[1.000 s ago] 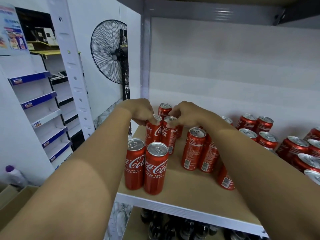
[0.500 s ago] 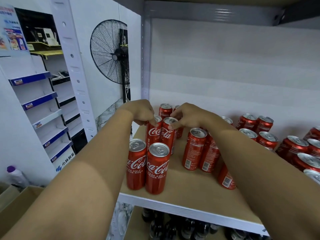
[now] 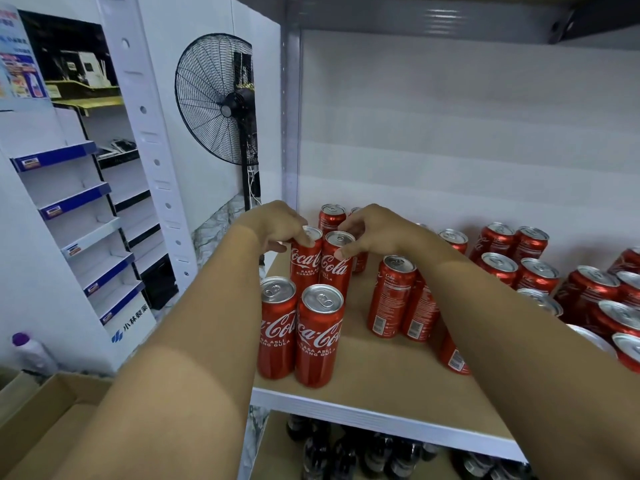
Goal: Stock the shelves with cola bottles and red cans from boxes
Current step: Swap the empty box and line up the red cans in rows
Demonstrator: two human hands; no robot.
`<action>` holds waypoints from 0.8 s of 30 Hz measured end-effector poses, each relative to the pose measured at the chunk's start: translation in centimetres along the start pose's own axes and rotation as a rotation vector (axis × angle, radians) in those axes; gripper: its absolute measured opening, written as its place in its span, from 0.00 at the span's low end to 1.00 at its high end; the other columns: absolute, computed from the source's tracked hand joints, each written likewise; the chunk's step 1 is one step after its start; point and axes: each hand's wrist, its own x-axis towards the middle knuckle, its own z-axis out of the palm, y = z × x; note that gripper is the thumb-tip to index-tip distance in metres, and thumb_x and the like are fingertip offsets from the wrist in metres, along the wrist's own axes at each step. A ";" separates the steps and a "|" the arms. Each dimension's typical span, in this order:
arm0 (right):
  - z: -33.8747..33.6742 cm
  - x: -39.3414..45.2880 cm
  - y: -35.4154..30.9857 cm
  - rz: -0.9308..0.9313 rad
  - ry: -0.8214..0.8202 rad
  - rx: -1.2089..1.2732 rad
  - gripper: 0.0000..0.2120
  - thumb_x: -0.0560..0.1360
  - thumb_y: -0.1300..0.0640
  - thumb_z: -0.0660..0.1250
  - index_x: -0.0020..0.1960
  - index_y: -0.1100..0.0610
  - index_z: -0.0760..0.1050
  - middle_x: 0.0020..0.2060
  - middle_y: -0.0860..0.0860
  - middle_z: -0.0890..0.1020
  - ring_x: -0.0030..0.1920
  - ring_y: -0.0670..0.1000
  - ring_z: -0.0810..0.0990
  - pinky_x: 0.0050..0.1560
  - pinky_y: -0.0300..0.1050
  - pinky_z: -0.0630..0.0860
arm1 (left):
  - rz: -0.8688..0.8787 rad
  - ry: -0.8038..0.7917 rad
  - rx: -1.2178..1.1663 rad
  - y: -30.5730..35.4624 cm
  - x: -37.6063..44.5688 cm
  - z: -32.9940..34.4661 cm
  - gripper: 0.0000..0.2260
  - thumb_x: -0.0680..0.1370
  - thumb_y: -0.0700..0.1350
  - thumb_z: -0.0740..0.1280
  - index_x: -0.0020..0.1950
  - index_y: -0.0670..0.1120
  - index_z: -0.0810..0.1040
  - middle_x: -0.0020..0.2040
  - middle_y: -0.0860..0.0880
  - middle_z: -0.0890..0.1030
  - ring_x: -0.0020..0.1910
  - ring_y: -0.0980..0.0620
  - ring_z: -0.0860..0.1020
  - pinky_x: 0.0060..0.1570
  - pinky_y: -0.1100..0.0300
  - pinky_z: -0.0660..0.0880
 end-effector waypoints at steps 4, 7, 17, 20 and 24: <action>0.2 -0.3 -0.5 0.024 0.041 -0.051 0.33 0.62 0.37 0.81 0.60 0.55 0.82 0.54 0.49 0.84 0.55 0.50 0.81 0.56 0.47 0.79 | 0.017 0.042 0.007 -0.1 -0.3 0.6 0.26 0.68 0.49 0.83 0.61 0.42 0.80 0.57 0.45 0.82 0.59 0.47 0.80 0.61 0.50 0.80; 0.2 -0.3 -0.5 0.015 0.044 -0.031 0.28 0.63 0.40 0.82 0.56 0.55 0.83 0.51 0.49 0.85 0.53 0.49 0.82 0.54 0.47 0.79 | 0.053 0.101 0.060 -0.4 0.0 0.7 0.26 0.69 0.47 0.83 0.64 0.42 0.81 0.55 0.46 0.83 0.55 0.47 0.81 0.55 0.53 0.82; 0.1 0.0 -0.8 -0.028 -0.048 0.038 0.31 0.70 0.49 0.80 0.70 0.55 0.76 0.65 0.51 0.80 0.64 0.53 0.78 0.66 0.52 0.75 | 0.034 0.012 0.116 0.1 0.0 0.1 0.28 0.76 0.40 0.77 0.75 0.44 0.74 0.69 0.44 0.78 0.64 0.45 0.76 0.61 0.50 0.79; 0.3 0.2 -0.9 -0.016 -0.011 -0.017 0.38 0.63 0.38 0.81 0.68 0.54 0.78 0.61 0.49 0.82 0.60 0.51 0.80 0.63 0.51 0.77 | 0.045 0.041 0.084 -0.2 0.0 0.3 0.30 0.72 0.46 0.80 0.71 0.42 0.77 0.63 0.43 0.81 0.58 0.45 0.80 0.59 0.50 0.81; 0.6 0.4 -0.8 -0.005 0.011 -0.036 0.29 0.62 0.39 0.82 0.57 0.53 0.82 0.51 0.48 0.84 0.51 0.50 0.82 0.56 0.52 0.81 | 0.060 0.096 0.075 -0.6 0.0 0.1 0.25 0.70 0.46 0.82 0.63 0.38 0.82 0.56 0.43 0.85 0.51 0.46 0.83 0.47 0.57 0.82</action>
